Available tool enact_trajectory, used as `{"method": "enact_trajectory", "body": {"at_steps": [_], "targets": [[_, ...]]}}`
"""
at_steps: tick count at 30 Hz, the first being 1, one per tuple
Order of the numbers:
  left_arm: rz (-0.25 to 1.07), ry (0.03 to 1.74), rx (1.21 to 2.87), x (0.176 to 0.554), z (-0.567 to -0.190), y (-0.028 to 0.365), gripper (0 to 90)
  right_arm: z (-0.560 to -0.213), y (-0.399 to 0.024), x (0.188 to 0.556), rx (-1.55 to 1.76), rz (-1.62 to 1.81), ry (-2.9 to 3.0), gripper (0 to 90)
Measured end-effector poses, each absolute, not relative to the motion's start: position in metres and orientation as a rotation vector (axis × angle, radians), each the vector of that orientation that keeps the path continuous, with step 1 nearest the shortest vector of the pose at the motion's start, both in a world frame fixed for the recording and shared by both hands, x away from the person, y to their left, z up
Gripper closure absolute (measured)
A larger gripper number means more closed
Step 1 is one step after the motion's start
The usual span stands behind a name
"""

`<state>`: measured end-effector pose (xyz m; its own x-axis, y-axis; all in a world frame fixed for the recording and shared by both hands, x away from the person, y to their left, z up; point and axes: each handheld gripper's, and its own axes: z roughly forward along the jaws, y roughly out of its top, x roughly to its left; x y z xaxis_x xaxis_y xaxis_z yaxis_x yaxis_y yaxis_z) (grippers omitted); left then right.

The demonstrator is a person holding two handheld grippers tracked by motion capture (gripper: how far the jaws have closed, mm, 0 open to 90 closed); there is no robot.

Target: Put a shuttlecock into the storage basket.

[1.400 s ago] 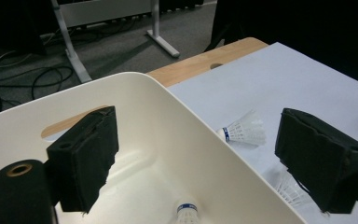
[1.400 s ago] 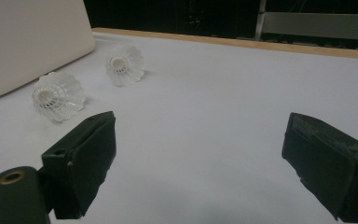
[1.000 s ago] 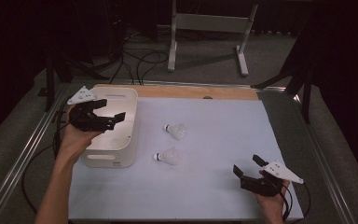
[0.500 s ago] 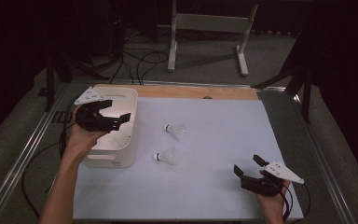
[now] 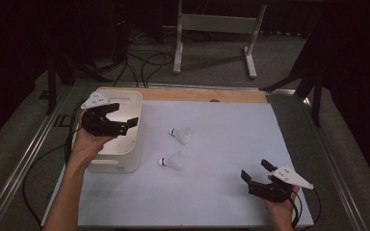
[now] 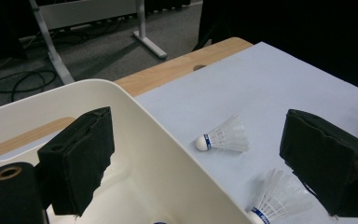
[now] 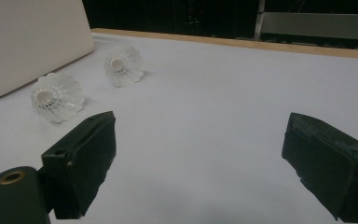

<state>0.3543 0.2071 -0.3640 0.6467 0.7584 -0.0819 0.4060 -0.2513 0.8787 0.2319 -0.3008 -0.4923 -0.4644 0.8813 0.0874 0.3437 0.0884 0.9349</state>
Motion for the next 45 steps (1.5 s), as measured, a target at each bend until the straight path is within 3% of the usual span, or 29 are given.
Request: {"method": "enact_trajectory", "body": {"at_steps": [45], "targets": [[0.438,0.883,1.902,0.356,-0.373,0.176,11.8,-0.491,-0.305,0.229,1.211,1.371,1.843,9.9]]}}
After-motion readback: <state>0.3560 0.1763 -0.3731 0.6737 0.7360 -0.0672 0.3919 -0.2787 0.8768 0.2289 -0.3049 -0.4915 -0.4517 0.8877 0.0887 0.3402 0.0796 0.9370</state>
